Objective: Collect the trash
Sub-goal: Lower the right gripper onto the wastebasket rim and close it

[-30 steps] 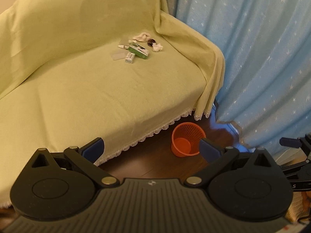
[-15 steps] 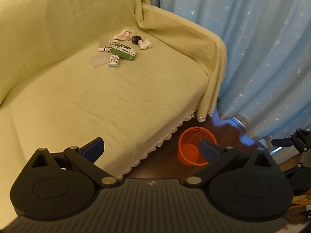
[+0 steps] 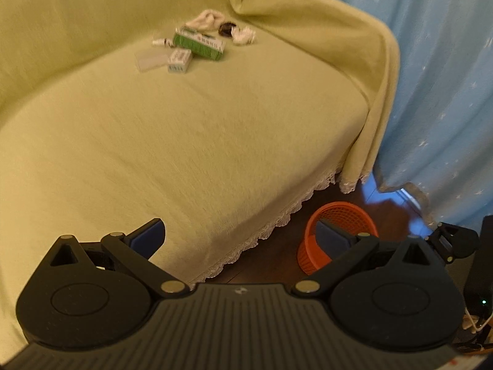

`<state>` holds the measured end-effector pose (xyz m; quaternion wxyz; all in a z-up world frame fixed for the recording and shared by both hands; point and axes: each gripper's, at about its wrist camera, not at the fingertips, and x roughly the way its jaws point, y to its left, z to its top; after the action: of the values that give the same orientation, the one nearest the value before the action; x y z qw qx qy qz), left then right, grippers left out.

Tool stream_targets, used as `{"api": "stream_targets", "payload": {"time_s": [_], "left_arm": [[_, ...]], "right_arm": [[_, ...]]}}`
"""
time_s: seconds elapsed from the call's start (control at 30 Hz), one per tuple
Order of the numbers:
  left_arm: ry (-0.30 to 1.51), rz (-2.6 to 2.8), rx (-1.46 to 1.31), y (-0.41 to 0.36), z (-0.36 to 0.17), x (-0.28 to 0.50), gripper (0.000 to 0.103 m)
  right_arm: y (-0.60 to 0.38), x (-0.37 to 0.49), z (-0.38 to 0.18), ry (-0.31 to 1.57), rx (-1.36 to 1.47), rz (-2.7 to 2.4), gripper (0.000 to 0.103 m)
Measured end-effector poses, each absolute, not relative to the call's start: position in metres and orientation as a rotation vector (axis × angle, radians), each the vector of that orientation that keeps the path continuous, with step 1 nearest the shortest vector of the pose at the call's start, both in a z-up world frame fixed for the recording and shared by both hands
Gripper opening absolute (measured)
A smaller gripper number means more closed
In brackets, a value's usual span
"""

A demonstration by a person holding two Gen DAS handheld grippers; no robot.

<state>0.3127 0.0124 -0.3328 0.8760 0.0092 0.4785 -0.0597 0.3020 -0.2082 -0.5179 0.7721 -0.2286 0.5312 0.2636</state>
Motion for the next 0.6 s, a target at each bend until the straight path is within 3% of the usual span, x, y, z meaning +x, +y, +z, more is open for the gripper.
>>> {"api": "stream_targets", "payload": {"time_s": [0.27, 0.6], "left_arm": [[1.015, -0.122, -0.005, 0.000, -0.399, 0.317, 0.102], [1.006, -0.120, -0.011, 0.001, -0.443, 0.315, 0.102]], "right_arm": [[-0.211, 0.318, -0.614, 1.177, -0.575, 0.600, 0.073], [-0.211, 0.319, -0.702, 1.187, -0.707, 0.663, 0.064]]}}
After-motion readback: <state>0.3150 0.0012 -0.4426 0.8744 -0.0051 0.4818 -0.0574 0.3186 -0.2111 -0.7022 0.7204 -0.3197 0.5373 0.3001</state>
